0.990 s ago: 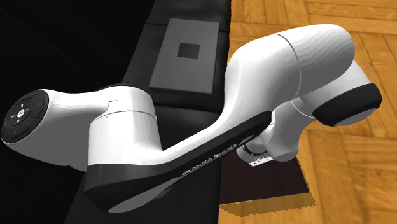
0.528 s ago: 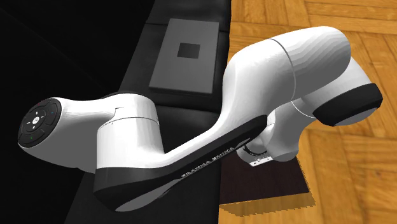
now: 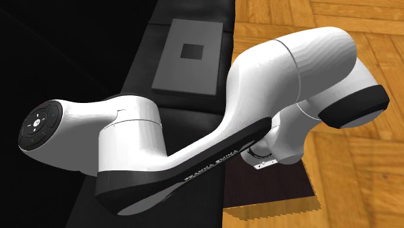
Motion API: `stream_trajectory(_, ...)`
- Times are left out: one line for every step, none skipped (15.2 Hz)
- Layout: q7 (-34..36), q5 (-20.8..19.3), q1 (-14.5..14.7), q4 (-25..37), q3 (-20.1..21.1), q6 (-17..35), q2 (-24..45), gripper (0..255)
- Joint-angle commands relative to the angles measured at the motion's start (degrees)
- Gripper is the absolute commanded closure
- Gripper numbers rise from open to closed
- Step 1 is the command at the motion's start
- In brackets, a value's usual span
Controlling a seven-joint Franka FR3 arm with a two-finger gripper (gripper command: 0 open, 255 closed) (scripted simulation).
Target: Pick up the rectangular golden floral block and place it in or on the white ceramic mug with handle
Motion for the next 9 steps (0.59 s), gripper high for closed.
stream_trajectory(0.0,0.0,0.0,0.0,0.0,0.0,0.0,0)
stream_trajectory(0.0,0.0,0.0,0.0,0.0,0.0,0.0,0)
stream_trajectory(0.0,0.0,0.0,2.2,0.0,-1.9,0.3,0)
stream_trajectory(0.1,-0.1,-0.1,4.5,-0.1,-3.9,0.7,0)
stream_trajectory(0.1,-0.1,-0.1,7.0,-0.1,-5.9,1.1,0)
stream_trajectory(0.1,-0.1,-0.1,9.0,-0.2,-7.4,1.5,0)
stream_trajectory(0.1,-0.1,-0.1,9.0,-0.2,-7.4,1.5,0)
stream_trajectory(0.1,-0.1,-0.1,8.9,-0.2,-7.4,1.5,0)
stream_trajectory(0.1,-0.1,-0.1,9.0,-0.2,-7.4,1.5,0)
